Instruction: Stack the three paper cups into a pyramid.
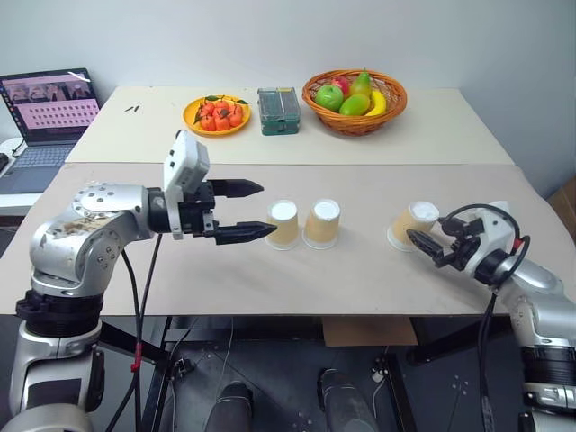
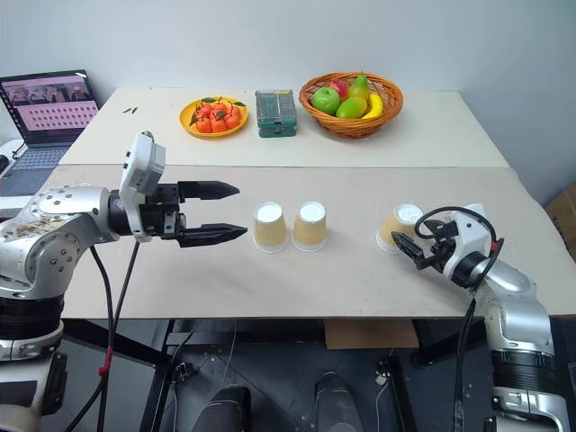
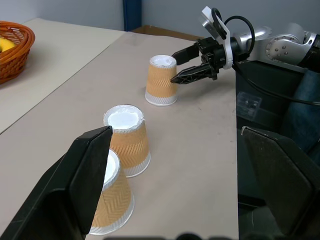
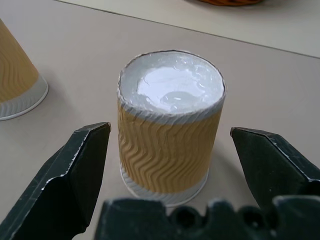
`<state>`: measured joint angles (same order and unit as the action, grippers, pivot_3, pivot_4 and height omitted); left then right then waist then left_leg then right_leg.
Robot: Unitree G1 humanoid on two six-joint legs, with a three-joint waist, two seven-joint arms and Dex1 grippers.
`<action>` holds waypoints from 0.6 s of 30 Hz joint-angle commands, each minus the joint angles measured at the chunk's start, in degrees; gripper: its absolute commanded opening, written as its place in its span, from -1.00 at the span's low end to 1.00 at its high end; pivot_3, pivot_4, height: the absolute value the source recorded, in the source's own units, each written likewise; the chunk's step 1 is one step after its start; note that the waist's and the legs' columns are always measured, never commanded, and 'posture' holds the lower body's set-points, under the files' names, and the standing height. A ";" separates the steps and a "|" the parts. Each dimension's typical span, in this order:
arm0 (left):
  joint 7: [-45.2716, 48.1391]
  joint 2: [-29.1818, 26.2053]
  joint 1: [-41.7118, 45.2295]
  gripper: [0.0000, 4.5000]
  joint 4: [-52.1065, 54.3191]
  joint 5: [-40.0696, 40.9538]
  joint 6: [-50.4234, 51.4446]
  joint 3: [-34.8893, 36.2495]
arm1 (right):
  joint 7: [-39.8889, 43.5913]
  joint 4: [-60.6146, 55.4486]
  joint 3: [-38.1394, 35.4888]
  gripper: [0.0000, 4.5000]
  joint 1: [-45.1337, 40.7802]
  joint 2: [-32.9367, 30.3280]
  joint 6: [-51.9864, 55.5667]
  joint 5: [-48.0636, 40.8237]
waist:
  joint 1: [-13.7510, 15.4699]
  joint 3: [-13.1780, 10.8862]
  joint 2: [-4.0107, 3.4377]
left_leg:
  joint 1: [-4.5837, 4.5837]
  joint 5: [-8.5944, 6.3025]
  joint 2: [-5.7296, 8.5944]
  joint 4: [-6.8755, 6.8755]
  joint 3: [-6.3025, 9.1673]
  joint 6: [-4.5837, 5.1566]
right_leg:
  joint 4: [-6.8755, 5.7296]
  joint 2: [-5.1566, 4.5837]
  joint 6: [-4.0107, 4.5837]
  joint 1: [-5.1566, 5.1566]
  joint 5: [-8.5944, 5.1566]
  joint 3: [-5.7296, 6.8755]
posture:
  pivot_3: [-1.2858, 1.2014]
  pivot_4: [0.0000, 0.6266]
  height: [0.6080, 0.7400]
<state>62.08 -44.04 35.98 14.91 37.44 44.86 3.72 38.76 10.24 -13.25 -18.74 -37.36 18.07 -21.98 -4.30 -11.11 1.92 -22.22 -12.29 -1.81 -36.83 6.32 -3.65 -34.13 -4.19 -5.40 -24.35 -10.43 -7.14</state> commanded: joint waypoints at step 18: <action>0.07 -4.90 -5.75 1.00 0.34 -1.44 -6.07 3.63 | 3.36 7.26 2.07 0.22 -9.10 1.08 -5.18 3.75 | 0.04 -0.02 -0.03 | 0.00 0.00 -0.01 0.01 0.00 0.00 | -0.02 0.00 -0.05 0.00 0.04 0.01 | 0.03 -0.52 1.00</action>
<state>62.24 -47.88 30.02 14.66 35.89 39.95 5.48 41.92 19.54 -10.19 -26.91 -35.57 13.53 -18.11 -4.26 -11.12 1.90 -22.22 -12.29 -1.82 -36.83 6.33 -3.65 -34.15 -4.18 -5.45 -24.35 -10.40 -7.13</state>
